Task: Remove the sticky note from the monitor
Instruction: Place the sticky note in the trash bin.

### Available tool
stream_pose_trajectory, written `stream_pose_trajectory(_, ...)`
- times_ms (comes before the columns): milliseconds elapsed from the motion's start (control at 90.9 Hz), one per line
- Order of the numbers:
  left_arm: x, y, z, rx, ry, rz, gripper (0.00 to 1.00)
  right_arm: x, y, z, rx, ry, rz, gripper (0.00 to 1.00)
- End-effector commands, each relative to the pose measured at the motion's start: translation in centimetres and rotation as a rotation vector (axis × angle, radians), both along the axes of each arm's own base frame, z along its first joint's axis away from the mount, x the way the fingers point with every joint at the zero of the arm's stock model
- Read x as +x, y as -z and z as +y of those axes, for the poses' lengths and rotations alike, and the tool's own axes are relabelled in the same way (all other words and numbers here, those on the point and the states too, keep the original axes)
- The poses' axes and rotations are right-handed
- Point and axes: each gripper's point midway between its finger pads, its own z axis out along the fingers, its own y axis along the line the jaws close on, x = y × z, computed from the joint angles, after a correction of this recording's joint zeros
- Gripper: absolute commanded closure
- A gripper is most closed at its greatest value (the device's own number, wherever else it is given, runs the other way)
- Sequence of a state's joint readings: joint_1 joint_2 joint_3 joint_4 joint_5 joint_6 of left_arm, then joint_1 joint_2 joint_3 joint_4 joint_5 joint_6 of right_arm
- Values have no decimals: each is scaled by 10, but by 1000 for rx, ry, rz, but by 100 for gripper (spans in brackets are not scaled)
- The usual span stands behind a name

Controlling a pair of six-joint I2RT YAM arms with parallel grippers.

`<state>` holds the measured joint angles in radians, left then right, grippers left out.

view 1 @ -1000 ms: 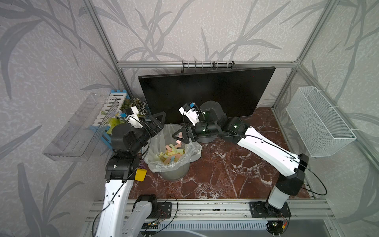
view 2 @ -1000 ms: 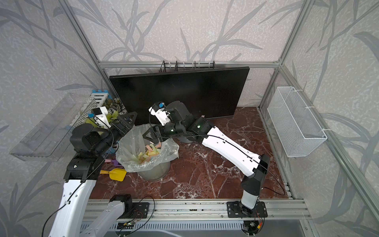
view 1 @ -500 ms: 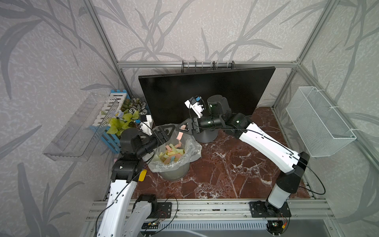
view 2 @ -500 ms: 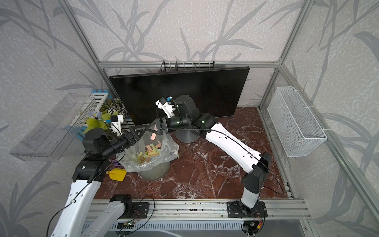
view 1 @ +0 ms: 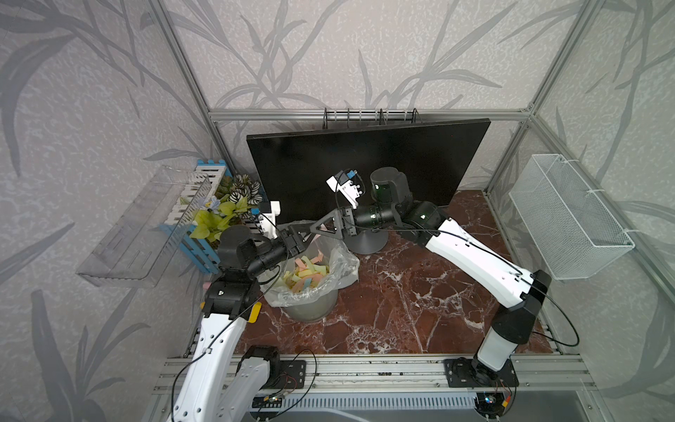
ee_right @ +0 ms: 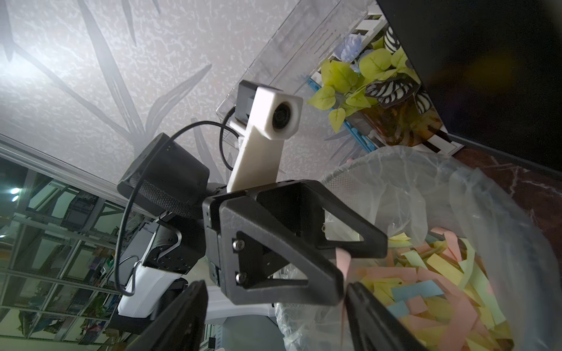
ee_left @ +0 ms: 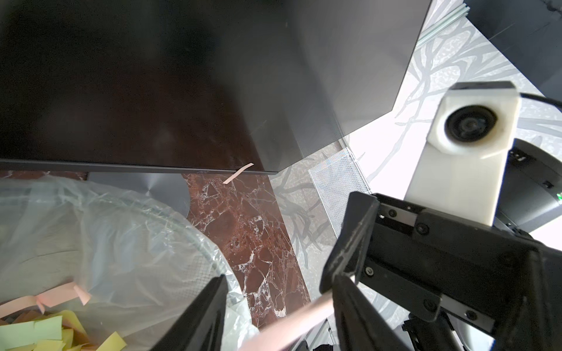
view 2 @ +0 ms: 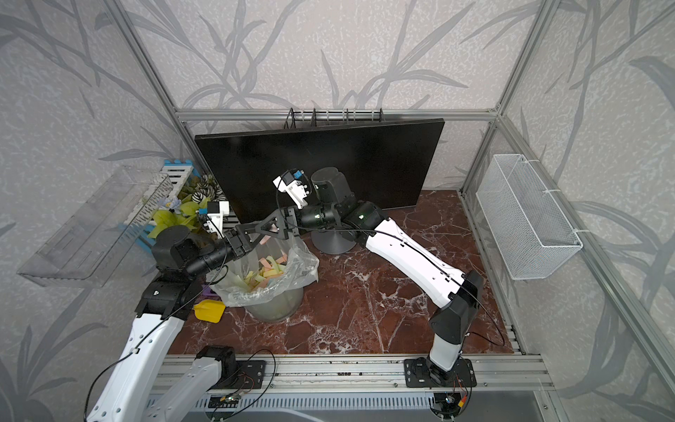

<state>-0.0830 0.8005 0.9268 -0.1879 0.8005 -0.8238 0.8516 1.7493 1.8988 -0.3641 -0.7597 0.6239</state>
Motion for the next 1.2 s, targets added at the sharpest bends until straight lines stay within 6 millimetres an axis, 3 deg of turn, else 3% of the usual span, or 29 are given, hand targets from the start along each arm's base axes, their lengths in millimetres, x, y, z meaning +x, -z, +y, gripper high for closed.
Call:
stream_pose_trajectory(0,-6,-6,-7,-12,52,-42,41,1,2,5,13,-19,-1,24)
stream_pose_trajectory(198,-6,-2,-8,-20,55,-36,41,3,9,8,1,-18,8,24)
stream_pose_trajectory(363,-6,5,-6,-10,37,-19,56,3,14,8,-7,-17,16,24)
stream_pose_trajectory(605,-9,18,-5,-8,35,4,58,5,29,7,-30,-6,31,24)
stream_pose_trajectory(858,-9,31,-4,7,29,33,34,8,37,13,-32,-8,47,24)
stream_pose_trajectory(990,-9,37,-3,24,18,41,31,9,37,15,-30,-9,53,24)
stream_pose_trajectory(1078,-9,40,-3,27,19,46,35,10,39,16,-32,-9,56,24)
stream_pose_trajectory(1187,-9,43,-3,29,20,46,48,10,41,18,-34,-11,62,24)
